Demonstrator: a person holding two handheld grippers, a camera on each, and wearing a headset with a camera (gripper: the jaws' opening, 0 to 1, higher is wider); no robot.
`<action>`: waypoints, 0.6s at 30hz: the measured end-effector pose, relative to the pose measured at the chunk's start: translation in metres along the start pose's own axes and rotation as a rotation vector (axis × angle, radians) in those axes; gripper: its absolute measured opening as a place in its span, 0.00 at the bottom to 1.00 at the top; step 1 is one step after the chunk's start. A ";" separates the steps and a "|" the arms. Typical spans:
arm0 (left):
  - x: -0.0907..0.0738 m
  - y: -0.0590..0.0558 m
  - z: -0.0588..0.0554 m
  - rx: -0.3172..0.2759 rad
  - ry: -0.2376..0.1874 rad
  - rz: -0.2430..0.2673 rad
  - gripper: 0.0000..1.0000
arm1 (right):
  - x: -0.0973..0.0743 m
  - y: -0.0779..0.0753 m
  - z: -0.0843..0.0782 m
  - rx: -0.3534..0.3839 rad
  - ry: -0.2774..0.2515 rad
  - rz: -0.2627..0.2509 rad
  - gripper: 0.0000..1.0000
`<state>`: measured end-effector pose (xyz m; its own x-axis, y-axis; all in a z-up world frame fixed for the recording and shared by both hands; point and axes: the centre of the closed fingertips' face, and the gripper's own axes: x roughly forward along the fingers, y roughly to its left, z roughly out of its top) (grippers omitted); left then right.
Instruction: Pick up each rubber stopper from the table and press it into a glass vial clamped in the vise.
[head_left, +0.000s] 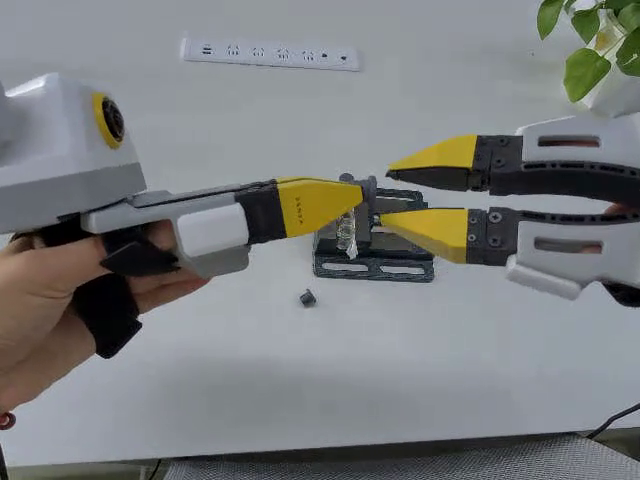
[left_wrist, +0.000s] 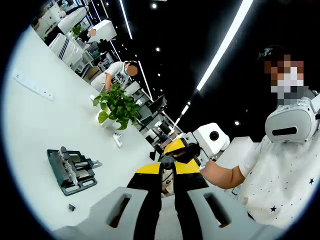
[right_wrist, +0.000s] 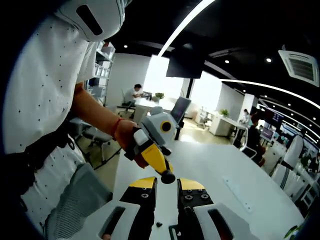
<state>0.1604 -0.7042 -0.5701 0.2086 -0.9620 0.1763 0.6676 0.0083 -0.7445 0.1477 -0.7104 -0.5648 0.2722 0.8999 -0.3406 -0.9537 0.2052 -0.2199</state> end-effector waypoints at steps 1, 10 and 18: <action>0.000 -0.002 0.001 -0.003 -0.004 -0.008 0.04 | 0.000 0.000 0.001 0.000 -0.004 0.000 0.12; 0.000 -0.012 0.009 -0.030 -0.036 -0.054 0.04 | 0.000 0.003 0.013 -0.005 -0.035 0.003 0.11; 0.002 -0.019 0.007 -0.051 -0.041 -0.084 0.04 | 0.000 0.007 0.018 -0.015 -0.043 0.013 0.10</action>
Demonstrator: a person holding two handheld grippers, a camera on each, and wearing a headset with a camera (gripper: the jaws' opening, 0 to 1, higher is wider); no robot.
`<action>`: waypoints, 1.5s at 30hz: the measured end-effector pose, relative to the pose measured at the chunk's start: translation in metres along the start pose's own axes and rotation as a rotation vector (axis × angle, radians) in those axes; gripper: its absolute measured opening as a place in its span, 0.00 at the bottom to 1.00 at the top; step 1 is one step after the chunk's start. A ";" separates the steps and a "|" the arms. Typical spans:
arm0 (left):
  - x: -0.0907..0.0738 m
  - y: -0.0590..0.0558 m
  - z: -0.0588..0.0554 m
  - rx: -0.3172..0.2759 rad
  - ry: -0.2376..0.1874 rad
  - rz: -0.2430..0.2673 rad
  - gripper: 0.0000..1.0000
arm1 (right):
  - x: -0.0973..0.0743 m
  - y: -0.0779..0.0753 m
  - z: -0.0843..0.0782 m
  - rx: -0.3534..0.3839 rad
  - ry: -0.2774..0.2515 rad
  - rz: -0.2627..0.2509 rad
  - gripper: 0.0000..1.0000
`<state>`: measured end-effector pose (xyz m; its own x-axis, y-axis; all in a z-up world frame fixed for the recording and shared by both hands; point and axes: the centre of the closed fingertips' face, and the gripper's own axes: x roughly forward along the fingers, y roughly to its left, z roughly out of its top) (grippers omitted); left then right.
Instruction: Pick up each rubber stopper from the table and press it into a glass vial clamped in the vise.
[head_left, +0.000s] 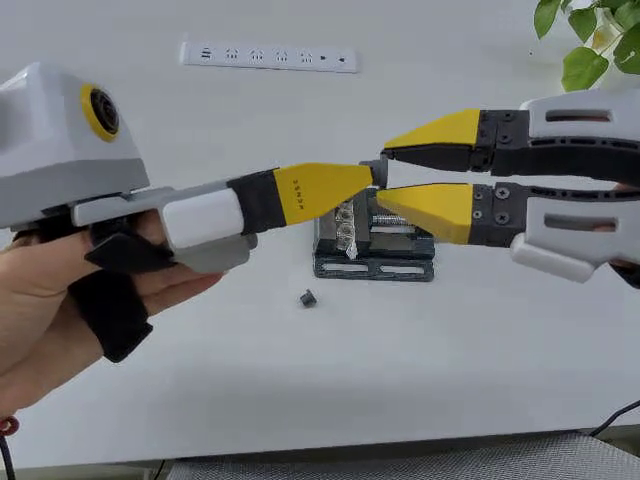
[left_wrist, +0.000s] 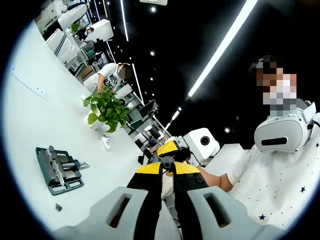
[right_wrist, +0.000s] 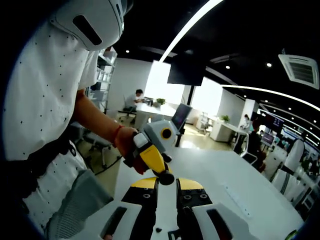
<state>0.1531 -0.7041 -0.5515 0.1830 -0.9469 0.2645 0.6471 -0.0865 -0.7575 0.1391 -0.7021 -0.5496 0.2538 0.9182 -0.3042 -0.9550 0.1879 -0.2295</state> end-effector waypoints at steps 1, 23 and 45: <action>0.000 0.000 0.001 -0.001 -0.004 -0.003 0.04 | 0.000 0.000 0.001 -0.001 -0.002 -0.001 0.09; -0.001 -0.012 0.005 -0.046 -0.023 -0.063 0.04 | -0.001 0.000 0.013 0.032 -0.055 0.015 0.08; 0.002 -0.024 0.005 -0.087 -0.033 -0.111 0.03 | -0.003 0.004 0.023 0.032 -0.058 0.053 0.07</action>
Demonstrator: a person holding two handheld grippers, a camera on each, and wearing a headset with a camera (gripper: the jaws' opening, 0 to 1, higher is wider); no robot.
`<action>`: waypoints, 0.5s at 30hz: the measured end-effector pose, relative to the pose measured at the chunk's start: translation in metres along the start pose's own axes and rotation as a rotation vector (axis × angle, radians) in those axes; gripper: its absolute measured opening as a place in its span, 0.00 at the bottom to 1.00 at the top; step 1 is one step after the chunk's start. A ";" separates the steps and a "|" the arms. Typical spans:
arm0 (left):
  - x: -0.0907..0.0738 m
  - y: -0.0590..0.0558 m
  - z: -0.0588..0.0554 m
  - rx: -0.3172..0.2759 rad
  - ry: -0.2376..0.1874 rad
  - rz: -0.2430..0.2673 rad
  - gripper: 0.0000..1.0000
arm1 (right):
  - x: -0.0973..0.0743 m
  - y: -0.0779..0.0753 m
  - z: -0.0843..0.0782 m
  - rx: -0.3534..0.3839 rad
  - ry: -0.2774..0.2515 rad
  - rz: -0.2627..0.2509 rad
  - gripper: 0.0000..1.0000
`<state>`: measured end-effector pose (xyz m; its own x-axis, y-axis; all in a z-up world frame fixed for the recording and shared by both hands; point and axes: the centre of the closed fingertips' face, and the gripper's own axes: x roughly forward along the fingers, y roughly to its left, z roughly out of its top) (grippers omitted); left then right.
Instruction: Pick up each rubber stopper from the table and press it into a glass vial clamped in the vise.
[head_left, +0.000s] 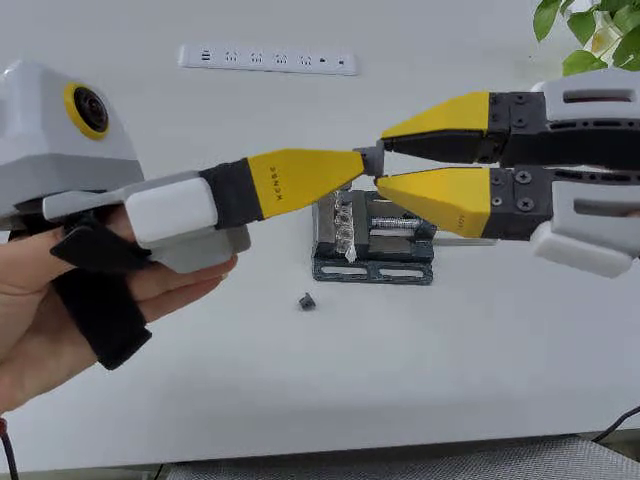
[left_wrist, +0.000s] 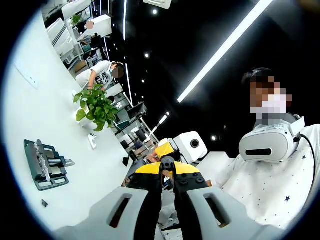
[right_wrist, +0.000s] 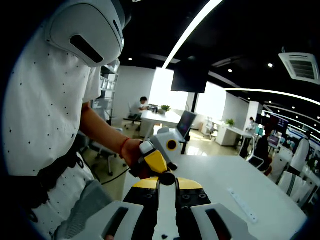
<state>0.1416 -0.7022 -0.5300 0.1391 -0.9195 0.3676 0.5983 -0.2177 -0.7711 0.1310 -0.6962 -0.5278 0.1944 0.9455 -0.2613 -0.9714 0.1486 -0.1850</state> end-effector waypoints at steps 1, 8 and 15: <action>0.000 0.000 0.000 -0.002 0.000 -0.001 0.03 | 0.000 0.000 0.000 0.001 0.001 -0.001 0.07; 0.000 -0.003 0.000 -0.009 -0.008 -0.014 0.03 | 0.000 0.000 0.003 0.009 -0.012 0.003 0.07; 0.000 -0.004 0.001 -0.014 -0.009 -0.021 0.03 | 0.000 0.001 0.004 0.002 -0.011 0.006 0.07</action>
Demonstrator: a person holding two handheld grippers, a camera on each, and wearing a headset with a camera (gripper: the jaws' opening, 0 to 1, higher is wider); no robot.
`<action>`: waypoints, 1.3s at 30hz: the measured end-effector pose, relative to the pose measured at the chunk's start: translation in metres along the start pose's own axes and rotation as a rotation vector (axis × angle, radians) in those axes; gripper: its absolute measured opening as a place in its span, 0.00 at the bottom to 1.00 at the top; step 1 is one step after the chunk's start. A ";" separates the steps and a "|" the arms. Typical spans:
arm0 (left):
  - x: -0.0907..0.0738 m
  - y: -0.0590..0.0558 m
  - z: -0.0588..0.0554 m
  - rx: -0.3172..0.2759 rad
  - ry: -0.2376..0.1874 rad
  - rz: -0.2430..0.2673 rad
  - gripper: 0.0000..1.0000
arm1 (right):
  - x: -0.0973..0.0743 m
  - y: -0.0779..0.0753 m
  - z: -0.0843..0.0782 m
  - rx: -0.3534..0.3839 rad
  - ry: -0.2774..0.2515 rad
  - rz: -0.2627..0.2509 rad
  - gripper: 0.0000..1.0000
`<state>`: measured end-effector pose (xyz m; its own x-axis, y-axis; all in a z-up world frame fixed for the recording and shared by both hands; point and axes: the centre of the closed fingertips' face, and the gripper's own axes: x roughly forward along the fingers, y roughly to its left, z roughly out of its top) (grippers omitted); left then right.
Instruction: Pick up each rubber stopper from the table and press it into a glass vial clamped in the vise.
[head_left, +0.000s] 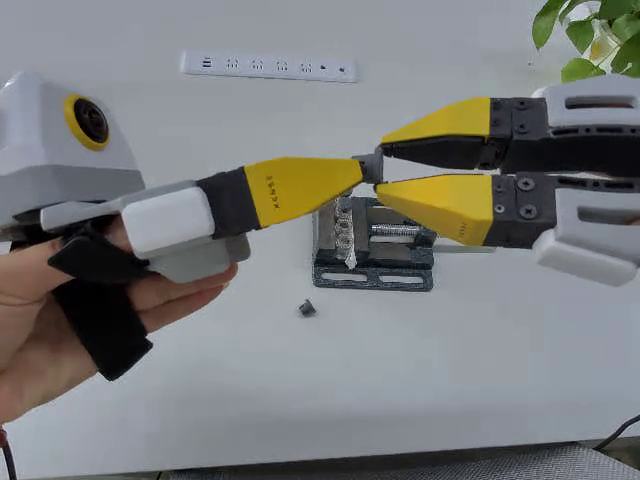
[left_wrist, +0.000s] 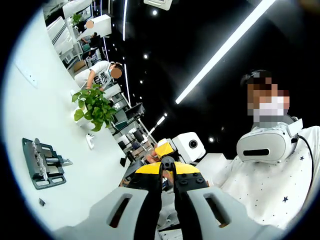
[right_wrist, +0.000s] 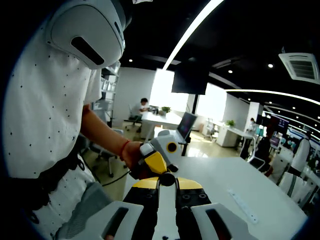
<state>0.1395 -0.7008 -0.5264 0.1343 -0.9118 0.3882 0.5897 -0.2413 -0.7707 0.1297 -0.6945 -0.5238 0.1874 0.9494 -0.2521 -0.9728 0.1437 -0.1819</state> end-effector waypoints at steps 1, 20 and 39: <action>0.000 0.000 0.000 -0.001 0.001 -0.001 0.03 | 0.000 0.000 0.000 -0.003 0.001 0.000 0.07; -0.003 0.003 0.002 0.028 -0.004 0.003 0.04 | 0.002 -0.001 -0.003 0.001 0.013 0.011 0.06; -0.031 0.019 0.006 0.237 0.025 0.125 0.16 | -0.005 -0.023 -0.017 0.041 0.086 0.005 0.06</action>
<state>0.1516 -0.6755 -0.5501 0.2001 -0.9381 0.2827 0.7402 -0.0444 -0.6710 0.1532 -0.7073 -0.5342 0.1921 0.9229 -0.3337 -0.9781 0.1523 -0.1421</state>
